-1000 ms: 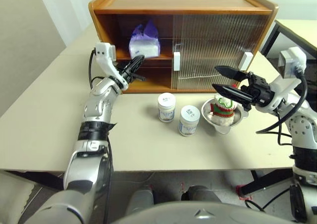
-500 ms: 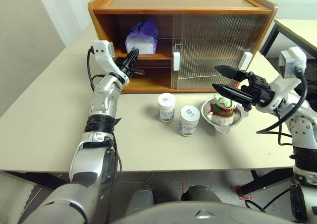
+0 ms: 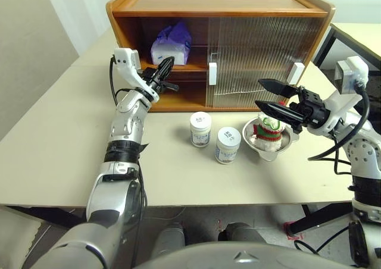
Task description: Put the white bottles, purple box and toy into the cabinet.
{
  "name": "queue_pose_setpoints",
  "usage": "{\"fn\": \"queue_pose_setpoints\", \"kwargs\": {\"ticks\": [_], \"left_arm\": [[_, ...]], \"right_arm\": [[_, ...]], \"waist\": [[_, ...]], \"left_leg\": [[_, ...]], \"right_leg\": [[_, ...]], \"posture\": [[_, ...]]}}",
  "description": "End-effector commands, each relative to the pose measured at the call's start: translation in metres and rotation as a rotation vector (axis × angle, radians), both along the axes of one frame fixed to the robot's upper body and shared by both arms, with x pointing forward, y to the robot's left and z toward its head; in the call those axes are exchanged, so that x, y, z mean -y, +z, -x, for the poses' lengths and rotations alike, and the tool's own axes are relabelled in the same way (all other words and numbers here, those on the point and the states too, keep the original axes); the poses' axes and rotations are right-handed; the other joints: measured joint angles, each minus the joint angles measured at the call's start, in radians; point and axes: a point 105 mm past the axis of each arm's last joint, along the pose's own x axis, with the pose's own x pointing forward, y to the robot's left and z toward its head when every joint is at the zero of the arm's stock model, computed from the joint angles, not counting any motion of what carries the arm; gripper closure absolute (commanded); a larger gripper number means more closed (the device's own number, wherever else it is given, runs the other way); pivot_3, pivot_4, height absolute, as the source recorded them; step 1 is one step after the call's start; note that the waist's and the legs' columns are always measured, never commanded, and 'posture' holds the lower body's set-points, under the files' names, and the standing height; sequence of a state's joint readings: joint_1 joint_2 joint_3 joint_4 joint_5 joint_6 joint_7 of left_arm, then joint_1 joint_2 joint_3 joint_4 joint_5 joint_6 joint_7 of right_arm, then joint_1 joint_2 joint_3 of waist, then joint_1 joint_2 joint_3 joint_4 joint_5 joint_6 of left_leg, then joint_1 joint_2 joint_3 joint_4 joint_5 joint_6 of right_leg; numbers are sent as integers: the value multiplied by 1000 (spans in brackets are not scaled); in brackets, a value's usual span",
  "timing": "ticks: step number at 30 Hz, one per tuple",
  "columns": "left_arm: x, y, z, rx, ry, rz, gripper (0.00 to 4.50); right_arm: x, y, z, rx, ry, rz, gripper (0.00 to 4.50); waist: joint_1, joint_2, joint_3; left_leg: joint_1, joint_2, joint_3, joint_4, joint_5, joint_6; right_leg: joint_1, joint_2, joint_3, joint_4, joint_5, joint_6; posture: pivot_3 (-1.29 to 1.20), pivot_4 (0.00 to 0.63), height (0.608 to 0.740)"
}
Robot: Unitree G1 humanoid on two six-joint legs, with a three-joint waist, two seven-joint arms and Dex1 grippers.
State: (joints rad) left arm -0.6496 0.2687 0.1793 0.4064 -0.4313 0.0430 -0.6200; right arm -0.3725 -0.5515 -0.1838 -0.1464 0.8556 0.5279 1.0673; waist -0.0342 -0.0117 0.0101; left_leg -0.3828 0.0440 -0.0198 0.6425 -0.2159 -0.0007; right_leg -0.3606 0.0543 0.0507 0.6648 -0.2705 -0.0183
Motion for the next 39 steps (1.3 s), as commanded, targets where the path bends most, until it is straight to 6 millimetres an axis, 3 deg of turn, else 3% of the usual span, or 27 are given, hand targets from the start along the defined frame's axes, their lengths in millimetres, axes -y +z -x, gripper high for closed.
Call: {"fn": "queue_pose_setpoints", "kwargs": {"ticks": [1,12,17,23,39], "left_arm": [[4,-2,31,10,-164,-30,3840],[-39,-64,83,-156,-302,-245,28],[-42,-93,101,-252,-380,-248,28],[-32,-113,113,-297,-445,-300,28],[-9,-136,82,-273,-402,-365,28]], "right_arm": [[2,2,0,4,-6,0,0],[1,1,0,2,-1,-3,0],[0,1,-1,3,2,-2,0],[1,3,-2,7,3,1,0],[5,5,1,11,-10,9,0]], "waist": [[-8,0,0],[-7,1,0],[-6,1,-1],[-6,1,-1],[-11,2,-1]], "left_leg": [[-1,0,0,0,-1,0],[1,0,-2,-1,-2,0],[0,1,-2,-1,-2,-1],[-2,5,-7,-2,-3,-1],[-1,12,-7,-2,-3,0]], "right_leg": [[0,0,1,0,-1,0],[-3,0,1,2,-2,-3],[-5,-1,13,2,-2,-5],[-10,-1,17,2,-1,-7],[-10,1,19,2,1,-6]], "posture": [[-94,0,740],[-83,0,740],[-81,0,740],[-81,0,740],[-117,0,740]]}}
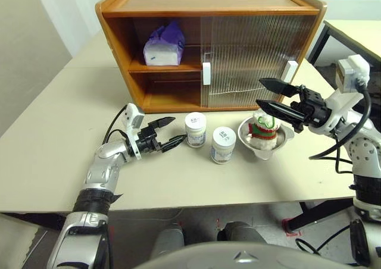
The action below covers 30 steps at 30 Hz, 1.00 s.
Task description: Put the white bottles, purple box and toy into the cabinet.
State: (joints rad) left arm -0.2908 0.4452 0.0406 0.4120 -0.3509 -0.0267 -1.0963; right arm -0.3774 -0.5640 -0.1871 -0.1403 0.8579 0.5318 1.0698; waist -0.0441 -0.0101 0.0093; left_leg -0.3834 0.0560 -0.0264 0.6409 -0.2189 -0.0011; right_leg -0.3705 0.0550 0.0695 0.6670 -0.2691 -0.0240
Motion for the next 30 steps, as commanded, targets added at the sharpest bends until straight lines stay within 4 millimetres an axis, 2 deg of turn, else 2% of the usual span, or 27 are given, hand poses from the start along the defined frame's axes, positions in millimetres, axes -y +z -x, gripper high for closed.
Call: {"fn": "queue_pose_setpoints", "kwargs": {"ticks": [1,10,21,29,30], "left_arm": [[6,-10,-4,-6,-1,-14,28],[14,-23,4,-26,-82,-43,28],[31,-22,-7,-10,-88,-5,28],[35,-24,-8,-10,-96,-3,28],[35,-24,-8,-12,-95,-1,207]], "right_arm": [[2,4,3,12,-7,2,0],[5,4,4,11,-17,7,0],[5,4,5,8,-21,12,0],[6,4,5,8,-27,11,0],[6,4,5,8,-28,10,0]], "waist": [[-3,0,0],[-9,0,0],[-13,0,0],[-18,0,0],[-18,0,0]], "left_leg": [[0,0,0,0,0,0],[0,-3,7,1,1,1],[0,-6,8,1,1,1],[0,-9,8,1,1,2],[0,-10,8,1,1,2]], "right_leg": [[0,0,0,0,0,0],[1,3,0,0,1,3],[1,2,0,0,1,4],[2,1,0,0,1,6],[2,1,0,0,1,6]], "posture": [[-120,0,740],[-126,0,740],[-130,0,740],[-135,0,740],[-135,0,740]]}}
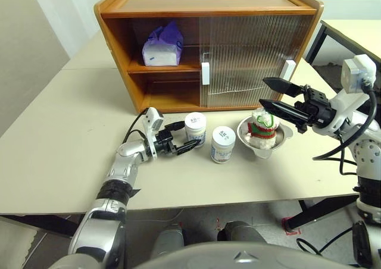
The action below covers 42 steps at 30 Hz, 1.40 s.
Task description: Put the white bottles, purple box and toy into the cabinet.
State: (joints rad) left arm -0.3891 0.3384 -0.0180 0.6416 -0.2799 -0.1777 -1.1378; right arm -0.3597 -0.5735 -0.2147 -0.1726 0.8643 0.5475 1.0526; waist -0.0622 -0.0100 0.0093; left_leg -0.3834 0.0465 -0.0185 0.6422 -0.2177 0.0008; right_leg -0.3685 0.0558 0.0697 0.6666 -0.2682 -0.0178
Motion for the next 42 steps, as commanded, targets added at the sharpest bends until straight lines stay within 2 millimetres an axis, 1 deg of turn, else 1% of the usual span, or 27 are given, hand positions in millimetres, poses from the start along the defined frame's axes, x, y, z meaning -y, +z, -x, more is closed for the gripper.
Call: {"fn": "queue_pose_setpoints", "kwargs": {"ticks": [1,2,4,5,11,15,17,24,29,33,37,42], "left_arm": [[1,-2,-1,-2,-3,-8,421],[0,-2,-1,-3,-1,-7,618],[0,-2,-2,-4,2,-6,1231],[0,-2,-2,-4,4,-4,1445],[-1,-4,-2,-8,12,5,1447],[-2,-1,-3,1,36,25,1447],[-4,5,-7,17,59,44,1447],[-14,34,-23,69,167,146,1447],[-24,47,-34,86,260,180,1447],[-25,49,-36,90,280,173,1447],[-31,47,-46,66,358,170,1447],[-35,52,-56,80,423,176,1447]], "right_arm": [[2,1,2,1,-4,4,0],[1,1,2,1,-4,4,0],[1,1,2,2,-4,3,0],[1,1,2,2,-4,2,0],[0,1,2,3,-2,1,0],[0,1,2,3,-1,0,0],[0,1,1,2,0,0,0],[-1,0,0,1,5,0,0],[-2,0,-1,1,10,-3,0],[-3,0,-1,0,12,-4,0],[-4,-1,0,-1,15,-7,0],[-4,-1,1,-2,14,-7,0]], "waist": [[0,0,0],[-1,0,0],[-1,0,0],[-2,0,0],[-3,0,0],[-3,0,0],[-3,0,0],[-5,0,0],[-5,0,0],[-4,0,0],[-3,0,0],[-2,0,0]], "left_leg": [[0,0,0,0,0,0],[0,-1,0,0,0,0],[0,-1,0,0,0,0],[0,-1,0,0,0,0],[1,-2,-1,0,0,0],[0,-3,-1,0,0,0],[0,-3,-1,0,0,0],[-1,-4,-1,0,0,1],[-1,-5,0,0,0,1],[-1,-6,0,0,-1,2],[-1,-6,0,0,-1,2],[-1,-6,0,1,0,2]], "right_leg": [[0,0,0,0,0,0],[0,0,0,0,0,0],[0,-1,0,0,0,0],[0,-1,0,0,0,0],[1,-1,0,0,0,0],[1,-1,0,0,0,0],[1,-1,0,0,0,1],[0,-1,0,0,-1,1],[0,-1,-2,-1,-1,2],[0,-1,-3,-1,-1,3],[0,-1,-3,-1,0,4],[0,-1,-2,-1,0,5]], "posture": [[-135,0,740],[-137,0,740],[-137,0,740],[-137,0,740],[-136,0,740],[-132,0,740],[-132,0,740],[-132,0,740],[-132,0,740],[-114,0,740],[-116,0,740],[-120,0,740]]}}
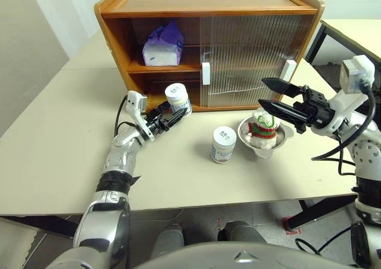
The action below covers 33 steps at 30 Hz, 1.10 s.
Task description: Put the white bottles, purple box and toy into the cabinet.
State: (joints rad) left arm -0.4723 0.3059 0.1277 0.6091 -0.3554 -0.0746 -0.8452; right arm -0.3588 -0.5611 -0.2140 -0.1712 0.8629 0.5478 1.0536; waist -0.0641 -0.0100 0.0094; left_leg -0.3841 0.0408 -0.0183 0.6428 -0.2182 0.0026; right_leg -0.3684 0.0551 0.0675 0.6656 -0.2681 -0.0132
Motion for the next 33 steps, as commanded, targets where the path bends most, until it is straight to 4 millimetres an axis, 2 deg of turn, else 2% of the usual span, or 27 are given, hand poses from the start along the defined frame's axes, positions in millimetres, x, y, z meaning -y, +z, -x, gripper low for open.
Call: {"fn": "queue_pose_setpoints", "kwargs": {"ticks": [1,13,18,25,33], "left_arm": [[-4,11,-11,32,58,11,1447],[-4,10,-34,0,155,-33,1447],[-9,10,-48,-12,271,-62,1447],[-8,0,-56,-37,358,-117,1447],[-10,-2,-65,-70,459,-94,1447]], "right_arm": [[-2,0,1,1,9,3,0],[-1,0,1,0,0,1,0],[-1,0,2,2,-3,-1,0],[0,1,2,7,-10,0,0],[1,2,4,10,-18,4,0]], "waist": [[0,0,0],[0,0,0],[-1,0,0],[-7,0,0],[-15,0,0]], "left_leg": [[0,0,0,0,0,0],[0,0,0,1,0,0],[0,0,0,2,0,0],[0,-1,1,2,1,2],[-1,-2,1,3,1,3]], "right_leg": [[0,0,0,0,0,0],[0,0,0,0,1,2],[0,0,1,0,2,3],[0,0,1,-1,3,5],[0,0,1,-3,4,7]], "posture": [[-120,0,740],[-130,0,740],[-135,0,740],[-153,0,740],[-166,0,740]]}}
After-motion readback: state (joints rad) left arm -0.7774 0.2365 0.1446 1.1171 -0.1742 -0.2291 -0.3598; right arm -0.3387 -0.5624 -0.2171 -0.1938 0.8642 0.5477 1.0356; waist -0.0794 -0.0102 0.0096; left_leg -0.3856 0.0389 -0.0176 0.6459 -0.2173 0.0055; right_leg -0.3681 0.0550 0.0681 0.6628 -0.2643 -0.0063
